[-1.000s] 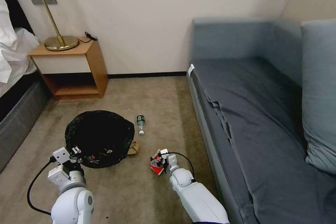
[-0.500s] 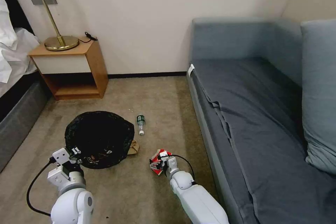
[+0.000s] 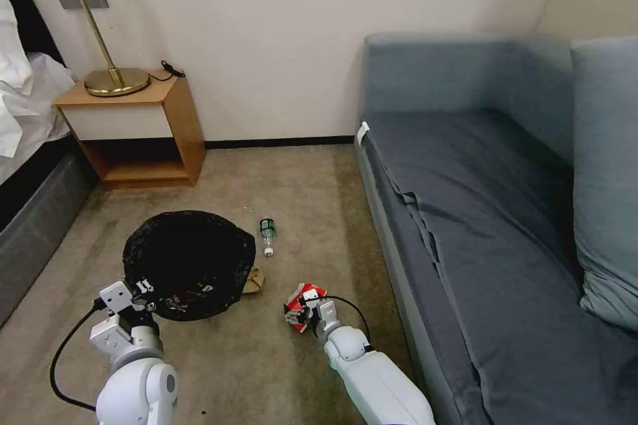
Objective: Pick up the trash bin, then pick up the garbage on the floor and place it into the trash bin.
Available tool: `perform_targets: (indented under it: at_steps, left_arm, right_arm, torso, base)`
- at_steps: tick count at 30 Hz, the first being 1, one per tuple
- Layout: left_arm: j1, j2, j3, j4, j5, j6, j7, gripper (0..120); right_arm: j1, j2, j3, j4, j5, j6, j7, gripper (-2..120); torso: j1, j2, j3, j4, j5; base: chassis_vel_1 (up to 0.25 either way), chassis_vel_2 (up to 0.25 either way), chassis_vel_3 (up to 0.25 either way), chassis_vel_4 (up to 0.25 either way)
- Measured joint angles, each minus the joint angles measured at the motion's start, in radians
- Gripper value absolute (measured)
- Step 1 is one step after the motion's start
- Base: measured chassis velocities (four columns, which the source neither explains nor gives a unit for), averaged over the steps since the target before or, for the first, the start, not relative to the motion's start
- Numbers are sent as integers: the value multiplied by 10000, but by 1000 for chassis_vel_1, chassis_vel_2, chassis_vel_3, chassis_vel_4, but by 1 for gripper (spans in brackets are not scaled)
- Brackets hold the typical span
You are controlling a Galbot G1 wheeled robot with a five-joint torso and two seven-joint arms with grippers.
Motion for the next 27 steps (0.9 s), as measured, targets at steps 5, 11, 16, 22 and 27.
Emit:
perform_targets:
  at_steps: [5, 11, 16, 22, 27]
  left_arm:
    - [1, 0, 19, -12, 20, -4, 0, 4]
    - [4, 0, 23, -13, 27, -4, 0, 4]
    - [8, 0, 1, -16, 27, -4, 0, 4]
    - [-13, 0, 4, -16, 33, -7, -3, 4]
    - [-33, 0, 23, 6, 44, -7, -6, 4]
  right_arm:
    - [12, 0, -50, -20, -2, 48, -53, 100]
    - [35, 0, -125, -122, -38, 132, -143, 100]
    - [120, 0, -167, -323, -135, 261, -232, 100]
    - [218, 0, -189, -469, -168, 383, -348, 100]
    - [252, 0, -200, -519, -181, 467, -397, 96]
  torso:
    - [0, 1, 0, 0, 0]
    - [0, 0, 0, 0, 0]
    - [0, 0, 0, 0, 0]
    - [0, 0, 0, 0, 0]
    - [0, 0, 0, 0, 0]
  base:
    - [0, 0, 0, 0]
    - [0, 0, 0, 0]
    - [0, 0, 0, 0]
    - [0, 0, 0, 0]
    - [0, 0, 0, 0]
